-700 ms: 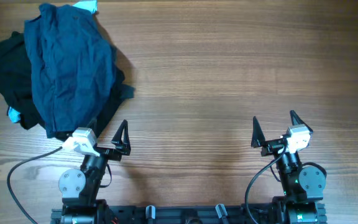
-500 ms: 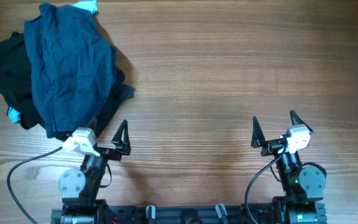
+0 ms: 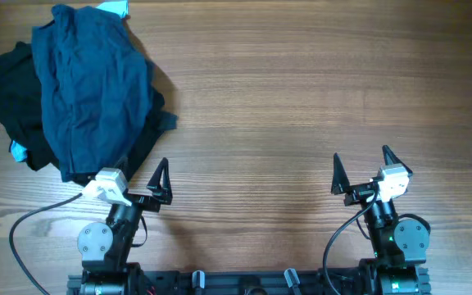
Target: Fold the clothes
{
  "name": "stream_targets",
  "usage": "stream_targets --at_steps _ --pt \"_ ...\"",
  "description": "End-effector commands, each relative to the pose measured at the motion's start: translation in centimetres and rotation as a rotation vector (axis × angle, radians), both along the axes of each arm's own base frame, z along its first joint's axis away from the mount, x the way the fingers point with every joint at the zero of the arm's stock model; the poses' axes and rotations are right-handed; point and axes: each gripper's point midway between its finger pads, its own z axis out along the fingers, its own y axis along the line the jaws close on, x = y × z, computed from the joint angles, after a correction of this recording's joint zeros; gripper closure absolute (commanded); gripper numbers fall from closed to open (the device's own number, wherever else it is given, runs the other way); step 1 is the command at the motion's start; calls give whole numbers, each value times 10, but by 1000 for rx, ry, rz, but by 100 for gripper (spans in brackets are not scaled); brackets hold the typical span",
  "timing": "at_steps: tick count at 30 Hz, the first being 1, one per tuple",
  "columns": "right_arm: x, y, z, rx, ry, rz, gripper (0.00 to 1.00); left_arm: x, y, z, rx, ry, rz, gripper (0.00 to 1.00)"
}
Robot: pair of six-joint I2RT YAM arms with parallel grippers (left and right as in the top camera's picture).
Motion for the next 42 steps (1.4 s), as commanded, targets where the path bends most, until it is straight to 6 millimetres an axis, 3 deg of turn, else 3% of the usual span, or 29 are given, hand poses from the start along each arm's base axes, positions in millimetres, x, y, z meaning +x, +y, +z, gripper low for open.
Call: stream_targets --at_steps 1,21,24,30,35,39,42 --pt "0 -4 2 1 -10 -22 0 0 3 -2 20 -4 11 0" --pt "0 -4 2 1 -11 -22 0 0 3 -2 20 -4 11 0" --pt "0 -5 12 -23 -54 -29 0 0 3 -2 20 -4 11 0" --pt "-11 33 26 -33 -117 202 0 0 3 -2 20 -4 11 0" --pt "-13 36 34 -20 -147 217 0 -2 -5 0 16 -11 -37 0" --pt "-15 37 46 193 -139 243 0 -10 -30 5 2 -27 -188 0" --pt "-21 51 45 211 -115 331 0 -12 -31 16 -43 -23 -192 0"
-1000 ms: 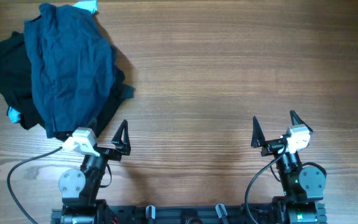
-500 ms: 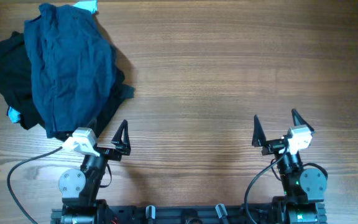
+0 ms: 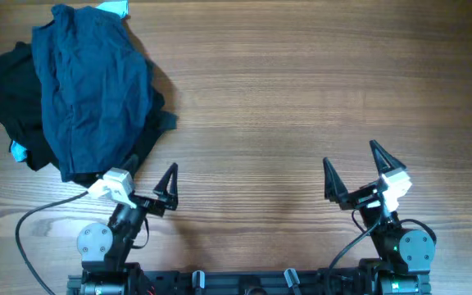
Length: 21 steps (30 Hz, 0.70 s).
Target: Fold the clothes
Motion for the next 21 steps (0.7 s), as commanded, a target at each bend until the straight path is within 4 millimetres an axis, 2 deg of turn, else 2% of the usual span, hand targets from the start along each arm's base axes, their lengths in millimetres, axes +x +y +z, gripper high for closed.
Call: stream_targets --at_steps 1,3,5,8,14,17,21 --pt "-9 18 7 78 33 134 0 -6 -8 22 -32 -22 -56 0" --pt "-11 21 21 73 32 153 0 -6 -8 41 -32 -35 -56 0" --pt "-9 21 46 69 37 154 0 -5 -8 57 -33 -7 -56 0" --pt "1 30 75 16 85 202 0 5 -8 76 -38 127 -54 0" --pt "54 50 118 7 352 334 0 32 -7 116 -26 368 -45 0" --pt "79 59 131 2 489 399 0 40 -3 131 38 475 -39 0" --pt "99 68 141 28 615 475 0 50 1 148 46 579 -20 0"
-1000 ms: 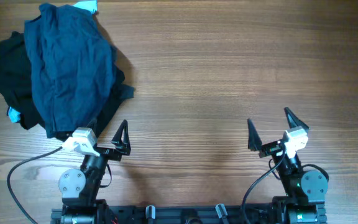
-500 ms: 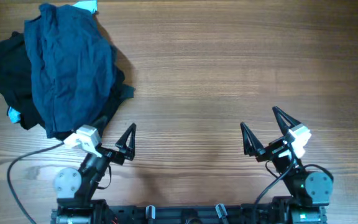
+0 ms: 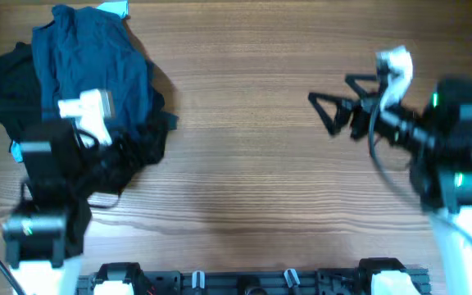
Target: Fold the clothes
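A heap of clothes lies at the table's far left. A blue garment (image 3: 88,57) is draped over a black one (image 3: 11,90), and a light-blue scrap (image 3: 115,7) shows at the far edge. My left arm hangs over the heap's near side, blurred. Its left gripper (image 3: 133,149) is dark against the black cloth near the heap's near right edge, so its fingers cannot be made out. My right gripper (image 3: 321,114) is raised at the right of the table, pointing left over bare wood, open with nothing in it.
A wooden table (image 3: 236,180) fills the view. The arm mounts and a black rail (image 3: 252,279) run along the near edge. A grey cable trails at the near left.
Both arms have left their low pose by the near edge. The left arm is now over the heap's near side. The right arm is now up and farther out at the right, its gripper pointing left.
Both grippers stood open near the front edge, with the heap untouched at the far left. Later they had only turned slightly in place. Now both arms are extended, the left at the heap and the right over bare wood. The clothes have not shifted.
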{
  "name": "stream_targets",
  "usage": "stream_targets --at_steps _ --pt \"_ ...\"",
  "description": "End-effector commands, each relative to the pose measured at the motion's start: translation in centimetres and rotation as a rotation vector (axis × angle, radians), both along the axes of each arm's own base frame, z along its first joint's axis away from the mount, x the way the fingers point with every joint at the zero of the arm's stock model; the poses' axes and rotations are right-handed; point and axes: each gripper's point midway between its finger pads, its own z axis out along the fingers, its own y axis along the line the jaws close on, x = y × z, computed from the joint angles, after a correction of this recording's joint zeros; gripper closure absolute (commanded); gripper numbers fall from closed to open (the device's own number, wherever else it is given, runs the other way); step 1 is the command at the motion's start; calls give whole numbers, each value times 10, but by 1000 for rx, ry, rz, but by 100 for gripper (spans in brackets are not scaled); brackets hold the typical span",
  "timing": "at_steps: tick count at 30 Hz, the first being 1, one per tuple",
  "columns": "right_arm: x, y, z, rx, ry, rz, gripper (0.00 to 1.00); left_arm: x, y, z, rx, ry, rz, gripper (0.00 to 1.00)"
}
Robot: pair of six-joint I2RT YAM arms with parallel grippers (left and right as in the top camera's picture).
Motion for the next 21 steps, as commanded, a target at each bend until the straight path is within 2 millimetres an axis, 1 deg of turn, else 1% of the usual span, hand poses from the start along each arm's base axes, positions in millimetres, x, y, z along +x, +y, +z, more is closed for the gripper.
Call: stream_targets --at_steps 1,2,3,4,6,9,11,13,15,16,18,19,20,21 --pt "13 16 25 40 26 132 0 16 5 31 43 4 -1 0" --pt "19 17 24 42 32 131 0 18 6 32 48 11 4 0" --pt "25 17 19 64 68 121 0 22 7 34 49 5 8 0" --pt "28 17 10 102 144 99 0 22 5 32 29 17 6 0" --pt "29 16 -10 97 222 94 0 19 3 27 22 48 0 0" --pt "35 14 -31 31 231 111 0 17 3 25 19 59 -2 0" --pt "39 3 -46 -23 276 38 0 17 4 30 23 35 8 0" --pt "40 -10 -60 -81 320 -43 0 22 15 33 37 20 78 0" --pt "38 -23 -72 -143 370 -115 0 36 41 28 35 42 218 0" --pt "37 -25 -74 -160 381 -129 0 42 48 24 30 55 242 0" --pt "35 -26 -75 -192 395 -150 0 54 66 12 12 102 306 0" --pt "33 -26 -75 -229 398 -170 1 63 82 1 -8 147 361 0" --pt "32 -26 -75 -255 405 -191 1 68 90 -4 -18 168 387 0" --pt "30 -28 -74 -290 416 -226 1 79 105 -15 -46 209 410 0"
